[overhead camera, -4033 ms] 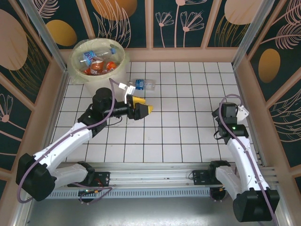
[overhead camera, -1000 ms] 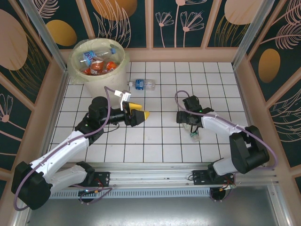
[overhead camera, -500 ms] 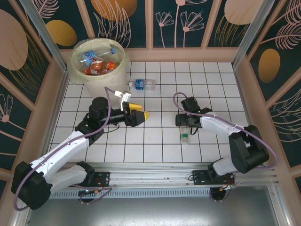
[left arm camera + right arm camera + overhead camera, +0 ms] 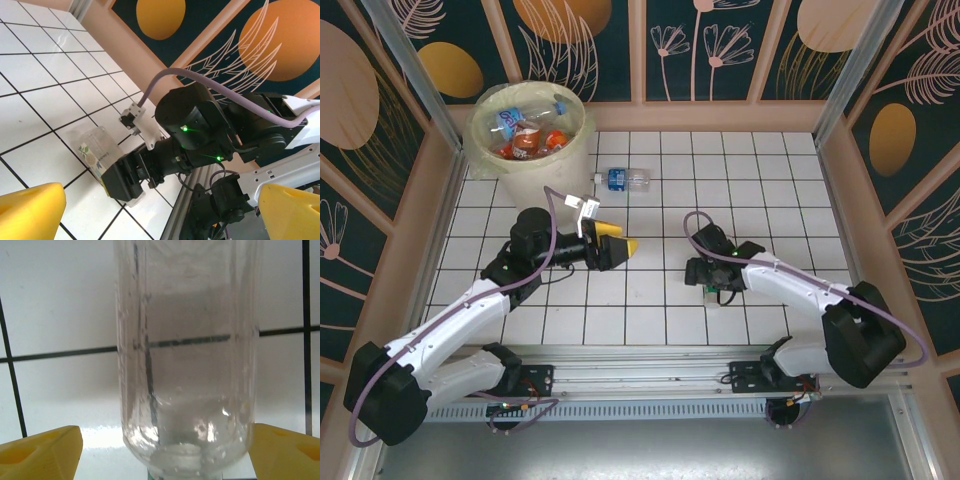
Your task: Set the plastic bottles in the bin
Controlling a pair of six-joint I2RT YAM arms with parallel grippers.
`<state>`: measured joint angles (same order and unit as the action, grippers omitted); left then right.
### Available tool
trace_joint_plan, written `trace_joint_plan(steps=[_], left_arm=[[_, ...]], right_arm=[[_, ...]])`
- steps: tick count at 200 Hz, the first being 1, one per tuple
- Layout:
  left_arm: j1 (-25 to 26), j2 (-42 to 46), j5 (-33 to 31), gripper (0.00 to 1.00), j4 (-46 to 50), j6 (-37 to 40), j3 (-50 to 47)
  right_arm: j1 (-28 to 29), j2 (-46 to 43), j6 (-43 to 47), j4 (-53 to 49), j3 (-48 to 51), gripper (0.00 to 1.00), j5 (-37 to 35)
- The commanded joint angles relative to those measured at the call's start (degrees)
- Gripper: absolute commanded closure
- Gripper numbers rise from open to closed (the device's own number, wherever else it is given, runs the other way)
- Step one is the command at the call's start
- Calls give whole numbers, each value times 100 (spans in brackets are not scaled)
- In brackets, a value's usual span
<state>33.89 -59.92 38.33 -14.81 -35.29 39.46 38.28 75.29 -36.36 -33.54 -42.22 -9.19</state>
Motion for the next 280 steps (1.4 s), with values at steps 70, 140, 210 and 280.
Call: trace_joint_plan(steps=[70,140,210,280], left_arm=[[90,86,43,1,-460,-188,-175],[126,164,17,1,-513,-257,-220],[161,134,-1,1,-612,-346,-262],[197,-172,-456,1,-1843,-1288,-636]], right_arm=[[487,-392,-688,-551,406,36,-8],[487,-140,-683,-209,548,44,-144],[486,-147,-561,-133,548,54,-232],[503,-1408,198,341,368,63,214]])
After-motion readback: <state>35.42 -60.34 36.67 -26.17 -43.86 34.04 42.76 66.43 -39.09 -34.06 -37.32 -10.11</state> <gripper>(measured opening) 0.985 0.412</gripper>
